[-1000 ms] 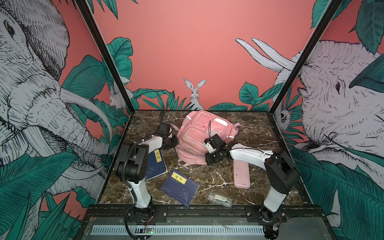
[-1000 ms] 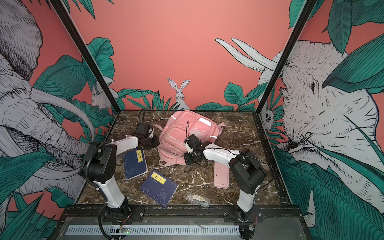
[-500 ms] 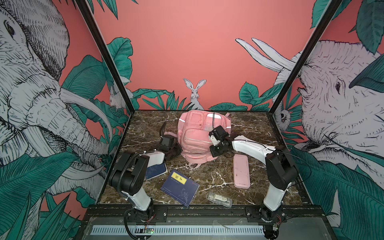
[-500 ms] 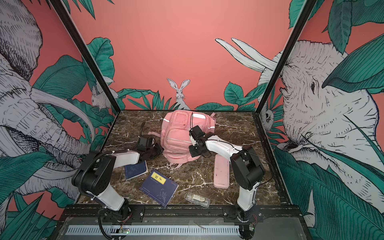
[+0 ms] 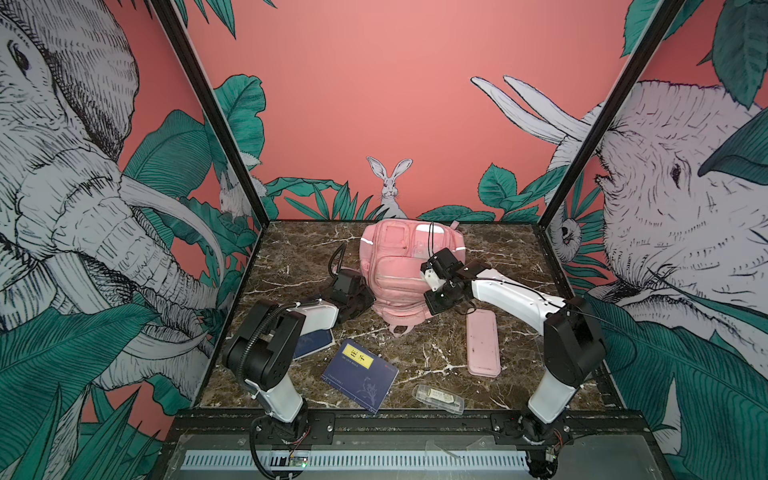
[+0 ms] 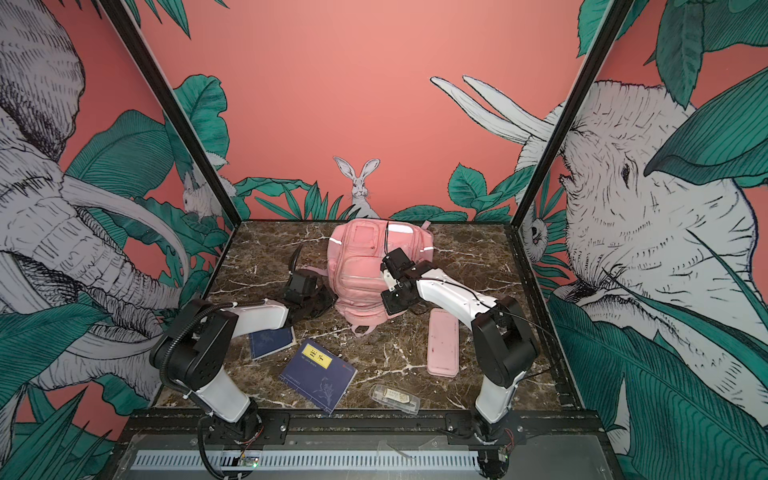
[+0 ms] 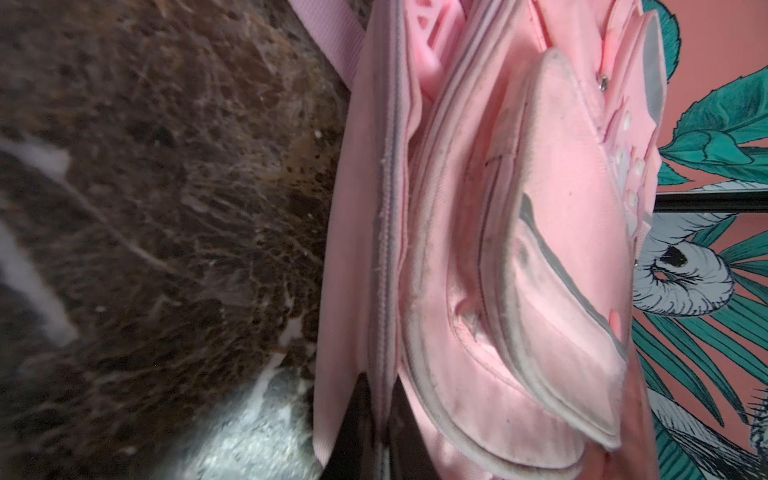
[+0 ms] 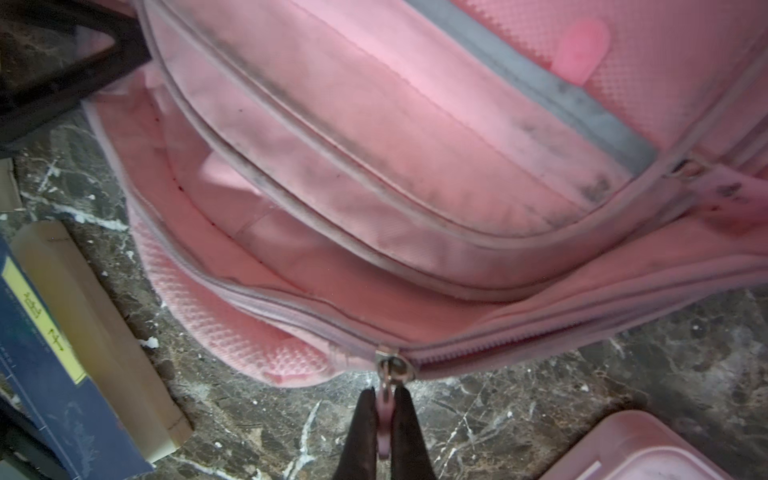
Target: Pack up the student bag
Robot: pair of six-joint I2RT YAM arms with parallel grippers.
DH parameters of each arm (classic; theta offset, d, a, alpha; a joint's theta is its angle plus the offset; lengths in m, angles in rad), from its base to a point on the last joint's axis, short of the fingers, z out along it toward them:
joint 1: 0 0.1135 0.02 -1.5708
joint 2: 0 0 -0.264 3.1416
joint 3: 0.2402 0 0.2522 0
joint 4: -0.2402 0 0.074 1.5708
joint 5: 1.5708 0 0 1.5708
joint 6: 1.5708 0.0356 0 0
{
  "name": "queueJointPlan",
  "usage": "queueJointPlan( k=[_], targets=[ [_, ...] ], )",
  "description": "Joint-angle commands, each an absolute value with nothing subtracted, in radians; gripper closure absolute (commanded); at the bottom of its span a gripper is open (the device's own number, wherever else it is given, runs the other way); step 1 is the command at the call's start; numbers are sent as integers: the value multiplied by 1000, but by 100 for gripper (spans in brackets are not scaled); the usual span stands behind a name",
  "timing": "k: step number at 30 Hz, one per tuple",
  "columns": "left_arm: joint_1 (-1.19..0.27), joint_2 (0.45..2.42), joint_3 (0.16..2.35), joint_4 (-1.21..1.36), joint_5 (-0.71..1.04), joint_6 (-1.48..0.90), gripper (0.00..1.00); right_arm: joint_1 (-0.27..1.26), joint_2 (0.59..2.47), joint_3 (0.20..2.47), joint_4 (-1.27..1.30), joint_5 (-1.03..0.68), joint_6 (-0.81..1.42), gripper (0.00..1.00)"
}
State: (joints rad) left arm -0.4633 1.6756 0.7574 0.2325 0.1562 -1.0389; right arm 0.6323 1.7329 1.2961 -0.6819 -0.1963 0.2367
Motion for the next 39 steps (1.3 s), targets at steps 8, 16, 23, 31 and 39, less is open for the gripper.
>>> queueJointPlan(
  k=[8, 16, 23, 31, 39],
  targets=[
    [-500, 1685, 812, 295, 161, -1075, 90, 760, 1761, 1305, -597, -308, 318, 100],
    [-500, 1633, 765, 288, 138, -1067, 90, 758, 1802, 1301, -531, -248, 339, 100],
    [-483, 1507, 653, 253, 60, -1050, 90, 732, 1858, 1351, -522, -228, 329, 100],
    [-477, 1379, 571, 204, 26, -1052, 90, 705, 1937, 1487, -595, -185, 257, 100],
    [-516, 1433, 582, 243, 54, -1077, 87, 678, 1952, 1567, -666, -116, 202, 100]
  ],
)
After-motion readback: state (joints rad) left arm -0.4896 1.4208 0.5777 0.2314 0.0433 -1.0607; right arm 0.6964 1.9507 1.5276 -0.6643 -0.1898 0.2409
